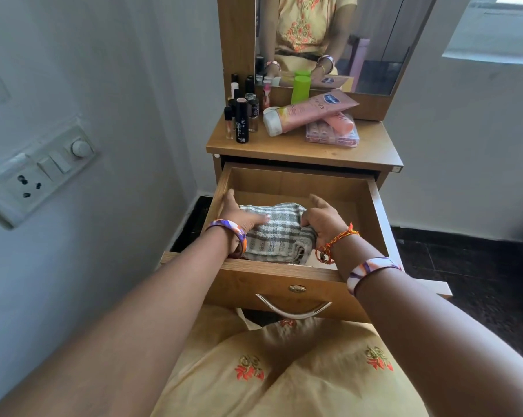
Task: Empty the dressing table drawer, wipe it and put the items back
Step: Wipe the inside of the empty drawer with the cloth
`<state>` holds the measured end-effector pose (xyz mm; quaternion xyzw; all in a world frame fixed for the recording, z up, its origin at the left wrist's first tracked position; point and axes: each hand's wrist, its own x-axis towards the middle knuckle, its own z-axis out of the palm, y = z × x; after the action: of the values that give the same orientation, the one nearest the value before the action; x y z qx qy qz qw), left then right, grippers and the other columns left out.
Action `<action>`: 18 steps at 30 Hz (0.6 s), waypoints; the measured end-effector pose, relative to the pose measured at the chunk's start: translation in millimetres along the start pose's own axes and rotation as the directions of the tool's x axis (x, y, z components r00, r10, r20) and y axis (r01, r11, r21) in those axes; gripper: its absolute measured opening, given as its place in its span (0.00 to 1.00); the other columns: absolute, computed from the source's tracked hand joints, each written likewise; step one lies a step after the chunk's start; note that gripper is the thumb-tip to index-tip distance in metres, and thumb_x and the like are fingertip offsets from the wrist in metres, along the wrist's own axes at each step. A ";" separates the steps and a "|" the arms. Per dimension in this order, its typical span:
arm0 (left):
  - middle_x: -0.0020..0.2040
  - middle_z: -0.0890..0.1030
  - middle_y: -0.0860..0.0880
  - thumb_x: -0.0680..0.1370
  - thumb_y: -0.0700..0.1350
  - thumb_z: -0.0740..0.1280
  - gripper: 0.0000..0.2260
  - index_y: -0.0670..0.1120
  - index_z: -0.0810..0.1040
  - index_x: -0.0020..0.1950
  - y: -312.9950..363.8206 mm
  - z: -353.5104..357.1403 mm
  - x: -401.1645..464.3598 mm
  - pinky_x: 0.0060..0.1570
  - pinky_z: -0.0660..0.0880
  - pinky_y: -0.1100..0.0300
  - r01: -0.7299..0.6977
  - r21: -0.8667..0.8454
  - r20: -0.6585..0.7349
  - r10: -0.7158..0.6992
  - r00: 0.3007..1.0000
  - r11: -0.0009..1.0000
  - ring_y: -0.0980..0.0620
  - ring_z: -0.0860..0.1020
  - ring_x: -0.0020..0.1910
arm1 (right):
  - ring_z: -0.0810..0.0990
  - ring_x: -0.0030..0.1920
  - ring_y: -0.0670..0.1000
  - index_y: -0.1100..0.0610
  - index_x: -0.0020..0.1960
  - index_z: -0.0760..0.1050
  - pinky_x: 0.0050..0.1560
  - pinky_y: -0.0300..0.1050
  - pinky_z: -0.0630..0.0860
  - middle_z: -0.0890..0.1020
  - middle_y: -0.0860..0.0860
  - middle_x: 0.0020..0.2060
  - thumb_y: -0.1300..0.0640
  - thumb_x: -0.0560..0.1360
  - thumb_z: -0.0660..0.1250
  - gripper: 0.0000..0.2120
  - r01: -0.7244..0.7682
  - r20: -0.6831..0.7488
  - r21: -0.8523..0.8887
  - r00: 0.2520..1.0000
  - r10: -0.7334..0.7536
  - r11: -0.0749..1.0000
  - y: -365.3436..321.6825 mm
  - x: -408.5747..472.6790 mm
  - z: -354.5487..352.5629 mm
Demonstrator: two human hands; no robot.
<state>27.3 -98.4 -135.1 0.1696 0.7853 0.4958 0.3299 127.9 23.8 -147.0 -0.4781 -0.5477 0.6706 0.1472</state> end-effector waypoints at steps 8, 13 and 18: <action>0.71 0.66 0.43 0.70 0.43 0.75 0.33 0.44 0.66 0.72 -5.4 7.1 -2.7 0.69 0.62 0.57 -0.102 0.547 0.167 0.012 0.986 0.831 0.44 0.64 0.71 | 0.80 0.55 0.62 0.65 0.66 0.69 0.58 0.58 0.77 0.78 0.63 0.56 0.75 0.68 0.64 0.27 0.009 0.081 -0.112 0.997 0.000 0.994 -1.7 -12.5 2.6; 0.71 0.65 0.42 0.71 0.46 0.73 0.29 0.44 0.69 0.70 -5.6 8.0 -2.0 0.69 0.62 0.52 -0.059 0.643 0.049 0.037 0.998 0.764 0.42 0.59 0.72 | 0.81 0.50 0.56 0.63 0.69 0.67 0.51 0.50 0.81 0.78 0.59 0.56 0.71 0.67 0.67 0.31 0.106 0.157 -0.466 0.987 -0.036 0.879 4.9 -12.7 11.1; 0.66 0.75 0.46 0.69 0.44 0.76 0.27 0.43 0.74 0.65 -5.4 6.8 -1.9 0.61 0.71 0.56 -0.070 0.582 0.004 0.083 0.997 0.810 0.45 0.72 0.66 | 0.81 0.47 0.54 0.60 0.60 0.77 0.50 0.47 0.81 0.81 0.57 0.51 0.70 0.65 0.68 0.23 0.128 0.067 -0.502 0.992 -0.109 0.855 6.7 -7.0 5.4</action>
<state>33.7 -97.4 -141.2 0.2882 0.8953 0.2468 0.2335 129.3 13.2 -149.8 -0.4532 -0.7351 0.5019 0.0478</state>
